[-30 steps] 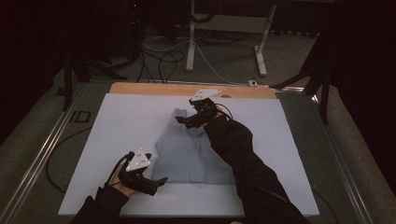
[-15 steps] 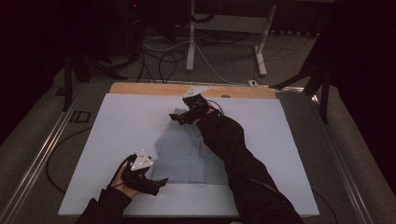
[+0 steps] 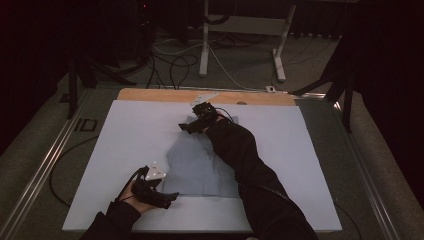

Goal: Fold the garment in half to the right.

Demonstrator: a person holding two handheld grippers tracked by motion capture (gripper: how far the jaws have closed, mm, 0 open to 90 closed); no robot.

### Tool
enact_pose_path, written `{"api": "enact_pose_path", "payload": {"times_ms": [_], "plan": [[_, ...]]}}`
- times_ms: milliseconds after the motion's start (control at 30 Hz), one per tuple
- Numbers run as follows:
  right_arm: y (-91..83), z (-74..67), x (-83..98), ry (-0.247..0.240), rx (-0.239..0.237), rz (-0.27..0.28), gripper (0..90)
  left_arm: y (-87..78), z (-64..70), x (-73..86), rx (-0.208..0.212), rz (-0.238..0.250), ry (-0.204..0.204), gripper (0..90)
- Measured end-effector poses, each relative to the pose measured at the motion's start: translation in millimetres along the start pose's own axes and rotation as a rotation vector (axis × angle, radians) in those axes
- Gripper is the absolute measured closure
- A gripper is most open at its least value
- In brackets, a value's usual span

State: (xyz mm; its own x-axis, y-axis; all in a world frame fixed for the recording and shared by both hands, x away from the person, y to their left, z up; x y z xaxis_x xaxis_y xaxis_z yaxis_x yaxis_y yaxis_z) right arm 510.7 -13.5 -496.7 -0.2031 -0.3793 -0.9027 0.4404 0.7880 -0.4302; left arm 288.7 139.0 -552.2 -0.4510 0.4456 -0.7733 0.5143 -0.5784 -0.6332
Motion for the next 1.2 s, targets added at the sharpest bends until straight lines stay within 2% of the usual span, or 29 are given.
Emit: {"api": "enact_pose_path", "payload": {"times_ms": [167, 200, 333, 400, 567, 600, 633, 700, 800, 867, 1000, 1067, 1167, 1200], "plan": [[4.1, 3.4, 2.7, 0.008, 0.004, -0.012, 7.8, 1.2, 0.4, -0.9, 0.0, -0.002, -0.001, 12.8], [7.6, 5.9, 5.2, 0.018, 0.006, -0.013, 7.8, 2.6, 1.1, -1.0, -0.003, -0.02, -0.011, 16.0], [13.7, 8.8, 8.7, -0.004, 0.028, -0.04, 7.8, 2.7, 2.5, -0.8, -0.013, -0.029, -0.015, 21.3], [17.0, 10.6, 9.6, 0.021, 0.022, -0.044, 7.8, 4.2, 3.2, 0.5, -0.02, -0.045, -0.01, 24.2], [20.8, 14.0, 11.8, 0.028, 0.024, -0.047, 7.8, 6.3, 5.5, 3.3, -0.023, -0.052, -0.009, 33.1], [21.9, 13.6, 12.5, 0.036, 0.025, -0.053, 7.8, 6.2, 6.2, 2.9, -0.026, -0.054, -0.003, 36.0], [22.7, 14.1, 13.5, 0.023, 0.026, -0.062, 7.8, 6.0, 6.9, 2.5, -0.02, -0.051, -0.007, 38.5], [23.9, 14.5, 14.3, 0.041, 0.022, -0.061, 7.9, 6.0, 8.2, 2.1, -0.013, -0.045, -0.011, 45.3], [25.8, 16.2, 15.4, 0.028, 0.025, -0.07, 8.4, 5.8, 9.2, 0.8, 0.005, -0.048, -0.013, 54.2], [26.8, 16.5, 15.9, 0.048, 0.023, -0.073, 8.5, 6.2, 11.0, 0.6, 0.013, -0.049, -0.009, 60.1], [29.5, 18.7, 15.8, 0.038, 0.025, -0.09, 8.5, 6.5, 12.5, -0.5, 0.035, -0.055, -0.006, 71.9], [30.7, 19.2, 13.9, 0.054, 0.029, -0.085, 8.5, 6.7, 13.8, -1.5, 0.042, -0.047, -0.005, 81.1], [32.4, 19.9, 11.5, 0.058, 0.041, -0.088, 8.5, 6.5, 14.5, -2.5, 0.043, -0.049, 0.006, 84.4], [34.7, 20.7, 10.2, 0.074, 0.047, -0.093, 8.5, 6.0, 17.2, -6.4, 0.041, -0.027, 0.014, 85.5]]}}
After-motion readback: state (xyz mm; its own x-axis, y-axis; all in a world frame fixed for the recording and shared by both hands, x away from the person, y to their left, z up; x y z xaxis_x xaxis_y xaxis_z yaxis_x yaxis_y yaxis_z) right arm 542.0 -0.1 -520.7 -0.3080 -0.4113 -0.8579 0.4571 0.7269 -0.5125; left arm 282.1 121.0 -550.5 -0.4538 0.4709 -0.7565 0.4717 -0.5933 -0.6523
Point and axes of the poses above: each handheld gripper's, and its own axes: y roughly forward along the jaws, x roughly out of its underside, z roughly to its right, the point moved 4 cm from there along y, roughly forward along the jaws, and after that the axes turned 9 degrees about z, right-handed, at the moved point
